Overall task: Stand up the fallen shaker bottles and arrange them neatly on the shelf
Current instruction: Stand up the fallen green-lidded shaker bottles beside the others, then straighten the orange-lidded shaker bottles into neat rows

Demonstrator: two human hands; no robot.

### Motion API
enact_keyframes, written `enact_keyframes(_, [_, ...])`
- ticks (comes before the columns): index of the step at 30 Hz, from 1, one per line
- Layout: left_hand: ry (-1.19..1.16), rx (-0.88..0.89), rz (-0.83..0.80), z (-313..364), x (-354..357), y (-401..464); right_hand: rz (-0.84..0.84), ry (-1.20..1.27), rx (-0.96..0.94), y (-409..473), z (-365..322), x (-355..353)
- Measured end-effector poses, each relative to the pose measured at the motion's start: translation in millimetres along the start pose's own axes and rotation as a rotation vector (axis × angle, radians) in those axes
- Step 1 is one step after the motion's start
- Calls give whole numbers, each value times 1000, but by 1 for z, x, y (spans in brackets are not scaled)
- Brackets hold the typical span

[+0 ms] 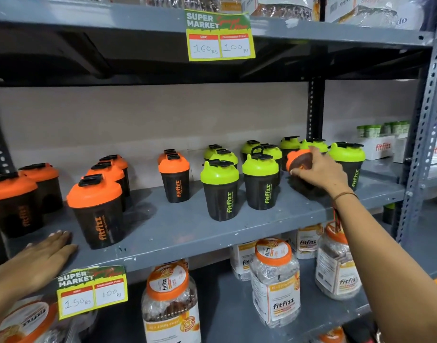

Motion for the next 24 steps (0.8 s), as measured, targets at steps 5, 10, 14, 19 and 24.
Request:
enact_keyframes(5, [-71,-29,19,14,-17,-9,448,559,-71,-29,-41,-52])
enact_keyframes(10, [-104,-61,15,35,-37,-26,461,1049,-331,-91,-129,-70])
enact_keyframes(14, [-178,-81,32,42,-48,-35,251,1183,-455,-142,-195,-44])
enact_keyframes(19, [-209,-92,34,43,-49,-38,86,1023,-538,-180,-247,8])
enact_keyframes(24, [-218,-98,53,43,-50,-37,-60,845,-527,-185,-256,58])
Point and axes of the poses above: each hand's wrist, its own y-axis towards the middle knuckle, its own x-axis out of the palm, z = x × y, the point moved 7 cm from there along y, towards the middle knuckle, and after that the axes turned 3 degrees about z, right-handed, at the moved point
